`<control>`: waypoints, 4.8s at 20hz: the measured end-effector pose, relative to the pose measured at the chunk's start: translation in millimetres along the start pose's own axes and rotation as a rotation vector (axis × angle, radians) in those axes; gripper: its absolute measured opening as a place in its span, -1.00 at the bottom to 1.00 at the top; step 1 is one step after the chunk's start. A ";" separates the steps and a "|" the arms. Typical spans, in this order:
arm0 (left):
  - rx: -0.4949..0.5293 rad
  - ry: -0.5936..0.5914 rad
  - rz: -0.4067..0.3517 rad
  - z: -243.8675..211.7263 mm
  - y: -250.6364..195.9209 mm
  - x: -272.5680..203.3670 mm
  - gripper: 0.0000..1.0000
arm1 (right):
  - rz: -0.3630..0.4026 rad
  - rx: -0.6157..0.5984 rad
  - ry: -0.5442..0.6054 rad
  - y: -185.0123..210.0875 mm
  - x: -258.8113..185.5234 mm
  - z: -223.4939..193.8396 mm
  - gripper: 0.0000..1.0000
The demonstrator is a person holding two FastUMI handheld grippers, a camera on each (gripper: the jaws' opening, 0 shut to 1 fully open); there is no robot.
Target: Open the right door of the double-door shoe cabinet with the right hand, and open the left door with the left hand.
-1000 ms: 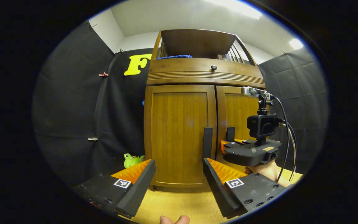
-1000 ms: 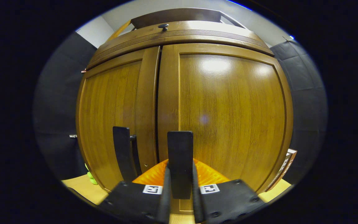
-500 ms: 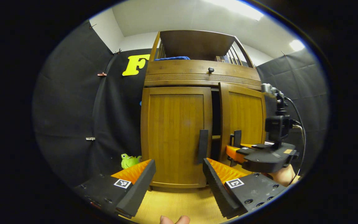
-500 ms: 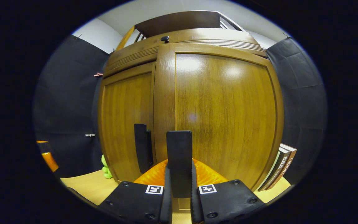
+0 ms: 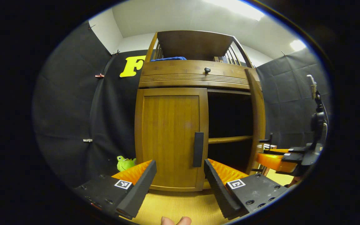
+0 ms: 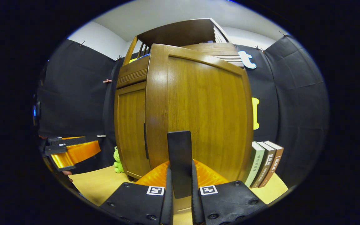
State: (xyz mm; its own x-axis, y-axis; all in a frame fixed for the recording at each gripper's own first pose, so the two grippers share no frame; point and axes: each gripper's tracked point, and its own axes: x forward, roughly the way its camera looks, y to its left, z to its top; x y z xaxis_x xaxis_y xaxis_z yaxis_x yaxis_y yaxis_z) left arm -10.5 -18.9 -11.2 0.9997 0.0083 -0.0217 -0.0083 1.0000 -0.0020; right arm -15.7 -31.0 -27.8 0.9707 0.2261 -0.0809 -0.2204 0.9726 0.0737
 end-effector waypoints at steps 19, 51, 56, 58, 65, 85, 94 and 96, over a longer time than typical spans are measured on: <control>-0.010 0.003 -0.049 -4.4 -67.2 35.2 0.90 | -0.310 -0.039 -0.008 -165.6 -107.4 25.2 -0.60; 0.072 0.040 0.009 -34.2 -42.1 187.8 0.45 | -0.510 -0.077 -0.138 -214.3 -173.4 49.2 0.86; 0.040 0.052 -0.012 -32.7 -49.9 193.2 -0.14 | -0.497 -0.081 -0.123 -204.7 -171.3 45.4 0.96; 0.037 0.064 -0.013 -37.0 -49.4 191.2 -0.31 | -0.480 -0.063 -0.130 -195.8 -170.1 47.3 0.96; 0.017 0.070 -0.024 -31.5 -42.6 160.3 -0.44 | -0.428 -0.072 -0.136 -167.5 -164.2 50.4 0.96; 0.015 0.089 0.004 -19.3 42.2 24.0 -0.58 | -0.269 -0.092 -0.103 -81.0 -128.2 32.2 0.96; 0.006 0.091 0.098 -15.6 108.7 -14.6 -0.68 | -0.214 -0.084 -0.093 -54.6 -110.5 27.0 1.00; 0.005 0.088 0.121 -14.9 125.1 -19.7 -0.73 | -0.196 -0.083 -0.093 -46.0 -104.7 28.9 1.00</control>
State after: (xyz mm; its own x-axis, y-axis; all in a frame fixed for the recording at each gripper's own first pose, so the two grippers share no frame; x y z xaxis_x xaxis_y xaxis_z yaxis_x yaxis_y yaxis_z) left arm -31.6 106.1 -25.8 0.9856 0.1287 -0.1095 -0.1283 0.9917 0.0110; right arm -104.4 -101.0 6.0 0.9995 0.0305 0.0071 -0.0303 0.9994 -0.0166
